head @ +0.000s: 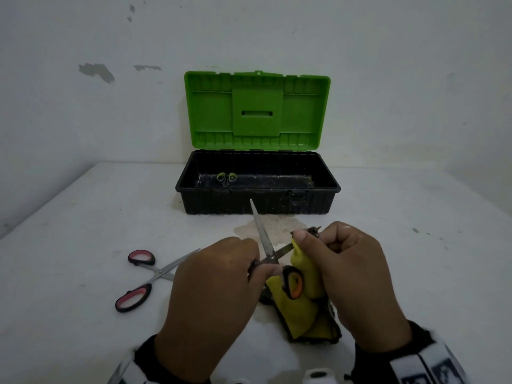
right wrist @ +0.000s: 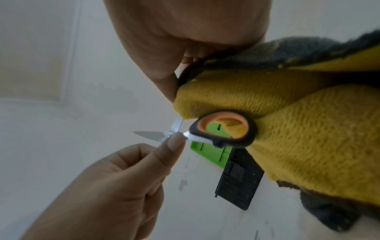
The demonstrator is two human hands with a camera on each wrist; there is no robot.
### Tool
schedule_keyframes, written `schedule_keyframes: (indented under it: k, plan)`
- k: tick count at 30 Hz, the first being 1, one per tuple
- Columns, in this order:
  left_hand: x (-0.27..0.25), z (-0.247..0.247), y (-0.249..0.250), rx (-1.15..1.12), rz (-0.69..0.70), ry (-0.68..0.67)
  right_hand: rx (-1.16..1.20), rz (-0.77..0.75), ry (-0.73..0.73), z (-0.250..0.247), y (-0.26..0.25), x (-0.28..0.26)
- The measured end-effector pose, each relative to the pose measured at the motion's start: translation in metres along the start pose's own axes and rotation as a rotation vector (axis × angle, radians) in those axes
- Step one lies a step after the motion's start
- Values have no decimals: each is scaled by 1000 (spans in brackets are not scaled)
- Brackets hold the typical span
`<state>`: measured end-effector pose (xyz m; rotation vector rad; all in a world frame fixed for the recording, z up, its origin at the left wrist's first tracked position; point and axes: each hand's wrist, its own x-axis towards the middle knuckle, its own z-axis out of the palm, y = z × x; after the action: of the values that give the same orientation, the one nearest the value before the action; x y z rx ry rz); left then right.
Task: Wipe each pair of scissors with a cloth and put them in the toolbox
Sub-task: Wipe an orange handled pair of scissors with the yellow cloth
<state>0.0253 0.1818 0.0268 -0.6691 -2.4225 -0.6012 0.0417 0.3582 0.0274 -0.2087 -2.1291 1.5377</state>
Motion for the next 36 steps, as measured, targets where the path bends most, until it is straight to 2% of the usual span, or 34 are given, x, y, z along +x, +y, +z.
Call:
schedule_keyframes:
  k: [4, 9, 16, 22, 24, 27, 31, 33, 36]
  plan:
    - [-2, -1, 1, 20, 3, 0, 68, 51, 73, -7, 6, 11]
    - [-1, -7, -1, 8, -16, -9, 64, 31, -7, -6, -1, 4]
    - [-1, -3, 3, -76, -71, -26, 80, 43, 72, -9, 4, 14]
    - [-2, -9, 1, -87, -92, -61, 91, 10, 3, -15, 0, 12]
    - [-4, -8, 0, -125, -149, -86, 129, 23, 41, -19, 1, 18]
    - [-3, -6, -1, -348, -320, -107, 197, 7, 88, -25, -2, 20]
    - [-1, -6, -3, -443, -365, -107, 203, -70, -40, -21, -11, 6]
    - [-1, -6, 0, -463, -376, -138, 111, -124, -109, -15, -12, -1]
    - [0, -5, 5, -443, -380, -168, -53, -196, -114, -8, -11, -9]
